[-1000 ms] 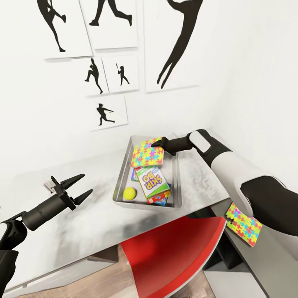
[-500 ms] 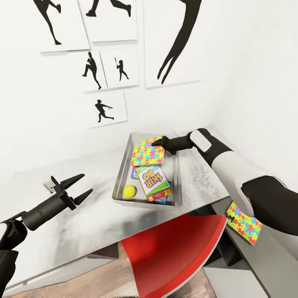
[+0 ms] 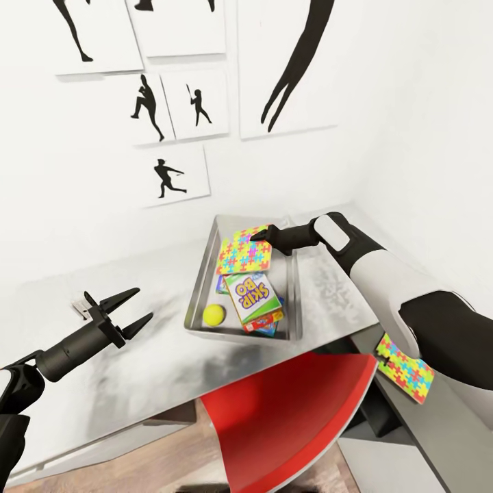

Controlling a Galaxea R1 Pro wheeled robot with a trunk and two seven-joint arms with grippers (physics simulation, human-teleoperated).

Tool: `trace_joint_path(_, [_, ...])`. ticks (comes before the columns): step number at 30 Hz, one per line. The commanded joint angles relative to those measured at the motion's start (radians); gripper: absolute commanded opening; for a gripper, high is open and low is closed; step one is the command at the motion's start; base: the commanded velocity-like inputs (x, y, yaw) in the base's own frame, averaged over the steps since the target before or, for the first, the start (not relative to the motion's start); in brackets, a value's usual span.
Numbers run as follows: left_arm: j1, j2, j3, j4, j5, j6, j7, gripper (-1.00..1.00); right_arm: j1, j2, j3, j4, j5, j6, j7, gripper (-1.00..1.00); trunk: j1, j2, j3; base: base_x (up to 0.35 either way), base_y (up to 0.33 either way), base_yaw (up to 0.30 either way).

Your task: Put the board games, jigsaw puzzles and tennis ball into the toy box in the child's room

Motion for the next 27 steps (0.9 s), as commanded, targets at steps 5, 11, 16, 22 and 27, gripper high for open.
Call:
trace_joint_path(5, [0.002, 0.000, 0.001, 0.000, 0.003, 0.004, 0.002, 1.00, -0.001, -0.001, 0.004, 0.001, 0.008, 0.000, 0.011, -1.00, 0.001, -0.002, -0.010, 0.088, 0.000, 0.000])
trace_joint_path(11, [0.004, 0.001, 0.000, 0.000, 0.003, 0.004, 0.002, 1.00, -0.001, -0.002, 0.003, 0.001, 0.008, 0.000, 0.011, -1.00, 0.001, -0.002, -0.019, 0.038, 0.000, 0.000])
trace_joint_path(16, [0.005, 0.001, 0.000, 0.000, 0.003, 0.004, 0.002, 1.00, -0.001, -0.002, 0.003, 0.001, 0.008, 0.000, 0.011, -1.00, 0.001, -0.002, -0.027, 0.013, 0.000, 0.000])
trace_joint_path(22, [0.005, 0.001, 0.000, 0.000, 0.003, 0.004, 0.001, 1.00, -0.001, -0.003, 0.002, 0.001, 0.008, 0.000, 0.011, -1.00, 0.001, -0.002, -0.037, 0.005, 0.000, 0.000])
trace_joint_path(27, [0.005, 0.001, 0.000, 0.000, 0.003, 0.004, 0.000, 1.00, -0.001, -0.004, 0.002, 0.001, 0.007, 0.000, 0.011, -1.00, 0.001, -0.002, -0.045, 0.002, 0.000, 0.000])
